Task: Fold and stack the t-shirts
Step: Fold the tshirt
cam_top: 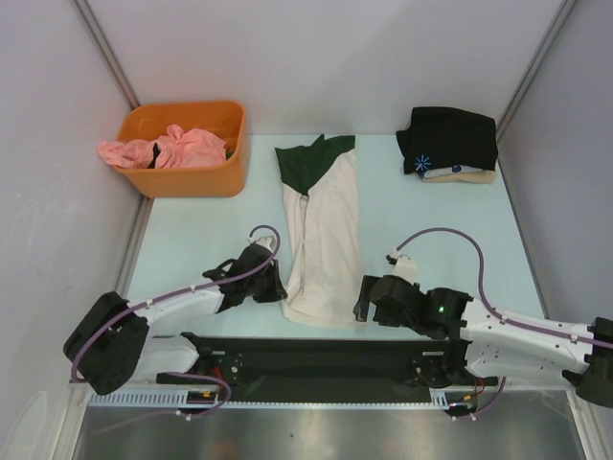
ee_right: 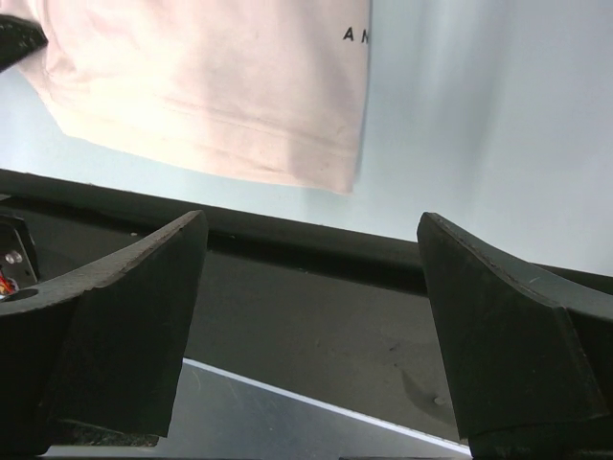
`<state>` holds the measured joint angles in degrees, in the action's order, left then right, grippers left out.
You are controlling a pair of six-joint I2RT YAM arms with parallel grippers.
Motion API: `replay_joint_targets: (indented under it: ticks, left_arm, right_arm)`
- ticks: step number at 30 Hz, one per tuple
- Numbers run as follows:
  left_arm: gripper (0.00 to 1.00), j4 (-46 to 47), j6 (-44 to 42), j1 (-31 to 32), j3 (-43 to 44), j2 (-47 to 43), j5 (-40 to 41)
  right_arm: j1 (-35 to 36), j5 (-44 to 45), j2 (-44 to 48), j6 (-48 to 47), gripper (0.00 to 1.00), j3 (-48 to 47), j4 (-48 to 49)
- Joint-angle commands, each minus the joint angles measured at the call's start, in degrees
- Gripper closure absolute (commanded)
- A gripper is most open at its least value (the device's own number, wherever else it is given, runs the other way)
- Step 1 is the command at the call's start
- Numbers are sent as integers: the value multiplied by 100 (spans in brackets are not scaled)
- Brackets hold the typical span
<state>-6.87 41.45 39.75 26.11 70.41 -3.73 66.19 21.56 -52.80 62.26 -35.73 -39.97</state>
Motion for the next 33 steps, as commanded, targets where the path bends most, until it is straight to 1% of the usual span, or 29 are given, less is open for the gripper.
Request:
replay_joint_targets:
  ticks: [1,2,4,5,7,8,10,11,12,14,15,16,17,18,19,20,21,22,23,24,25,26,27,28,29,30,31,32,33]
  left_arm:
    - [100,-786,-41,42,612,-351,625]
    - [100,-1537,-93,42,797,-622,1002]
    - [100,-2315,-163,42,1413,-826,1417]
    - [100,-2971,-190,42,1615,-975,1680]
    - [99,-3572,-190,59,2107,-1038,1866]
    - [95,-3984,-190,77,2213,-1073,1963]
    - [86,-4373,-85,182,2294,-1143,1990]
    - [68,-4462,11,226,2259,-1179,1955]
    - [59,-4524,125,296,2067,-1301,1781]
    - [53,-4455,529,463,1707,-1599,1517]
    - [51,-4358,670,516,1296,-2018,1272]
    - [48,-4201,958,551,1100,-2292,1200]
    - [30,-4130,1066,552,933,-2547,1173]
    - [21,-4059,1197,560,740,-2776,1303]
    - [7,-3972,1259,569,738,-3144,1365]
    - [0,-3962,1269,561,747,-3252,1479]
    - [0,-4006,1312,552,851,-3305,1663]
    - [0,-4067,1322,552,904,-3236,2108]
    - [0,-4076,1322,499,948,-3149,2252]
    - [0,-4068,1252,429,1010,-3052,2375]
    - [0,-3859,1164,307,984,-2955,2290]
    - [0,-3648,1033,-121,923,-2754,2028]
    - [0,-3385,884,-377,696,-2674,1729]
    - [1,-2842,647,-641,572,-2603,1439]
    - [5,-2611,558,-1087,336,-2464,923]
    - [6,-2400,426,-1231,247,-2384,796]
    - [8,-2084,382,-1337,185,-2296,690]
    - [13,-1951,338,-1442,132,-2095,576]
    - [13,-1810,268,-1443,36,-1997,523]
  right_arm:
    - [-89,111,313,-12,5,39,-178]
    - [-98,103,349,-3,5,48,-204]
    - [-107,103,401,5,5,66,-274]
    - [-107,103,410,23,5,83,-292]
    - [-107,94,428,32,5,127,-310]
    - [-107,85,437,32,5,136,-310]
    - [-107,76,446,49,4,171,-328]
    - [-115,59,437,49,4,180,-319]
    - [-124,41,437,67,4,197,-319]
    - [-124,-20,393,41,3,232,-266]
    - [-124,-47,349,32,3,241,-223]
    - [-124,-73,314,-3,3,250,-127]
    - [-116,-160,262,-38,3,259,-21]
    - [-115,-213,139,-91,3,276,319]
    - [-107,-292,51,-248,3,268,540]
    - [-89,-458,-63,-328,3,198,777]
    - [-63,-521,-343,-424,4,119,989]
    - [-37,-582,-563,-608,4,14,1365]
    - [7,-600,-791,-723,4,-387,1490]
    - [51,-601,-1368,-828,4,-626,1579]
    - [78,-592,-1670,-951,4,-968,1571]
    - [113,-574,-1968,-1196,4,-1276,1536]
    - [174,-557,-2319,-1294,4,-1897,1475]
    - [192,-600,-2871,-1408,4,-2164,1491]
    - [201,-661,-3155,-1584,4,-2384,1535]
    - [210,-732,-3384,-1672,6,-2804,1684]
    - [218,-880,-3848,-1734,7,-2974,1755]
    - [201,-943,-4052,-1778,7,-3175,1790]
    - [201,-1013,-4255,-1874,9,-3491,1843]
